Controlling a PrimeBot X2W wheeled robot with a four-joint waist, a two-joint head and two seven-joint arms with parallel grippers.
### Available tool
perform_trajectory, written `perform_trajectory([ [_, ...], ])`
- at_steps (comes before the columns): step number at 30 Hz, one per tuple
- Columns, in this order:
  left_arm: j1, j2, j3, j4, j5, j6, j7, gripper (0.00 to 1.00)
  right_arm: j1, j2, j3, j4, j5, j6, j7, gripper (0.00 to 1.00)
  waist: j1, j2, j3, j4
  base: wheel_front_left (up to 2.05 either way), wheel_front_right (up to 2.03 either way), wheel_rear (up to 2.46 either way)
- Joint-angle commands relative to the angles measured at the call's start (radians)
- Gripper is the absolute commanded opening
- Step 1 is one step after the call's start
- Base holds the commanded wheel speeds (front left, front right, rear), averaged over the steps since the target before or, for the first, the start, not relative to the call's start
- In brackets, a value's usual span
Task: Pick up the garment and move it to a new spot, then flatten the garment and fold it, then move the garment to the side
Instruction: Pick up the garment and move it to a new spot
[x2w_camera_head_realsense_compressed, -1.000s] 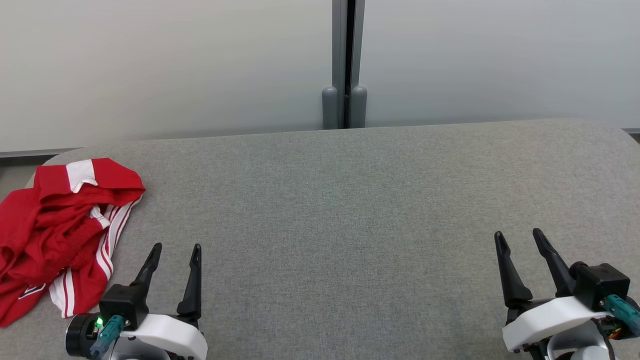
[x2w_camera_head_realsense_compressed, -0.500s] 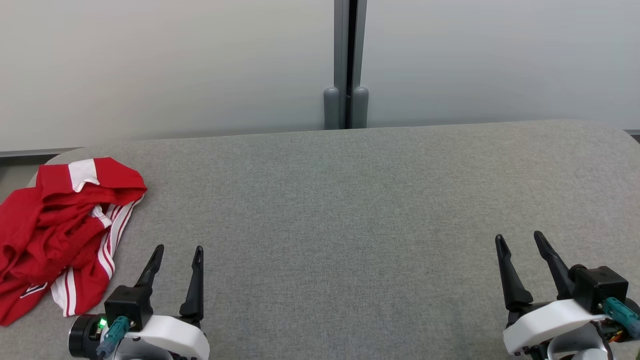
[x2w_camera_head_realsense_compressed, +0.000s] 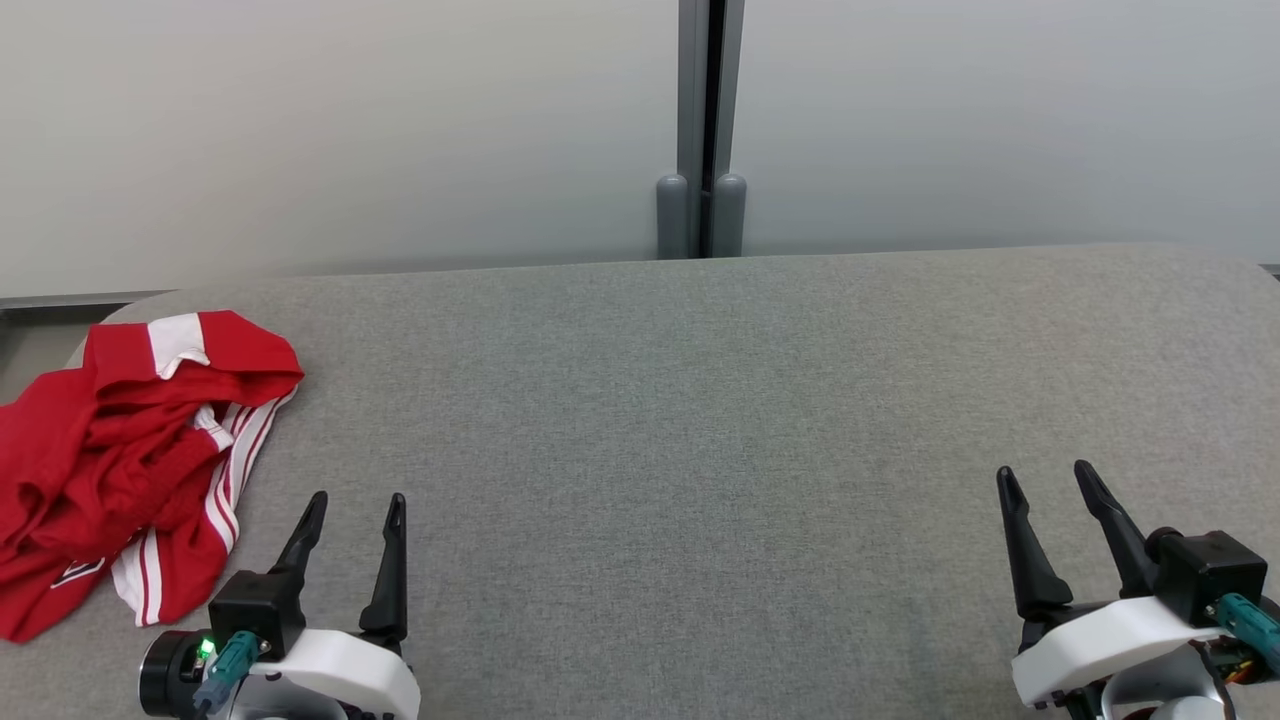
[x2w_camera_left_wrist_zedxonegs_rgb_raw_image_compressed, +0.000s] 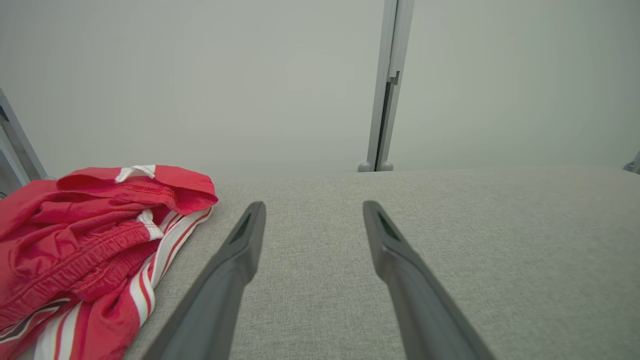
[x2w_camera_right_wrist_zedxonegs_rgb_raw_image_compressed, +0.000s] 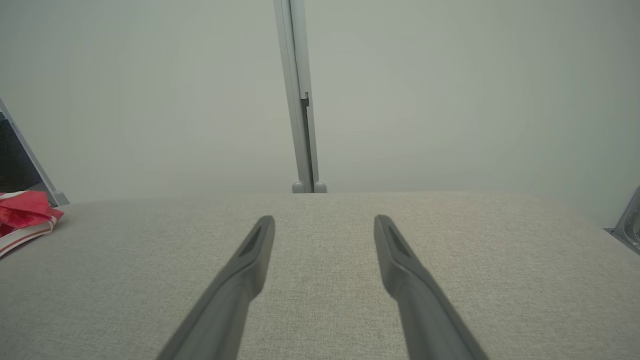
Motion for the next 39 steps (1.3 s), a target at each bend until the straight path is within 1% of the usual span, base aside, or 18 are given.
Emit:
perform_trajectory([
  [1, -0.019, 0.003, 0.002, -0.001, -0.001, 0.004, -0.005, 1.0, 0.006, -0.006, -0.006, -0.004, -0.005, 0.0, 0.0, 1.0, 0.0, 0.0, 0.0, 0.006, 0.0, 0.0, 0.0],
  [7, -0.039, 0.003, 0.017, 0.0, -0.013, 0.007, -0.004, 1.0, 0.007, -0.011, -0.008, -0.031, -0.017, 0.0, 0.001, 1.0, 0.0, 0.0, 0.011, 0.06, 0.0, 0.0, 0.0],
  [18, -0.092, 0.014, 0.053, -0.004, -0.029, 0.003, -0.004, 1.0, -0.014, -0.015, 0.021, -0.095, -0.03, 0.0, 0.023, 1.0, 0.0, 0.0, 0.039, 0.249, 0.0, 0.0, 0.0],
  [19, -0.092, 0.014, 0.053, -0.004, -0.029, 0.003, -0.004, 1.0, -0.014, -0.015, 0.021, -0.095, -0.03, 0.0, 0.023, 1.0, 0.0, 0.0, 0.039, 0.249, 0.0, 0.0, 0.0],
  [21, -0.097, 0.013, 0.056, -0.001, -0.028, 0.002, -0.003, 1.0, -0.017, -0.019, 0.023, -0.1, -0.028, 0.0, 0.028, 1.0, 0.0, 0.0, 0.042, 0.285, 0.0, 0.0, 0.0],
  [25, -0.1, 0.014, 0.072, -0.002, -0.03, 0.001, -0.003, 1.0, -0.027, -0.023, 0.042, -0.112, -0.035, 0.0, 0.039, 1.0, 0.0, 0.0, 0.049, 0.335, 0.0, 0.0, 0.0],
  [31, -0.096, 0.009, 0.084, -0.008, -0.03, -0.003, -0.003, 1.0, -0.032, -0.028, 0.053, -0.123, -0.037, 0.0, 0.05, 1.0, 0.0, 0.0, 0.055, 0.374, 0.0, 0.0, 0.0],
  [39, -0.104, -0.001, 0.092, -0.007, -0.031, -0.009, -0.003, 1.0, -0.035, -0.03, 0.055, -0.126, -0.029, 0.0, 0.05, 1.0, 0.0, 0.0, 0.06, 0.386, 0.0, 0.0, 0.0],
])
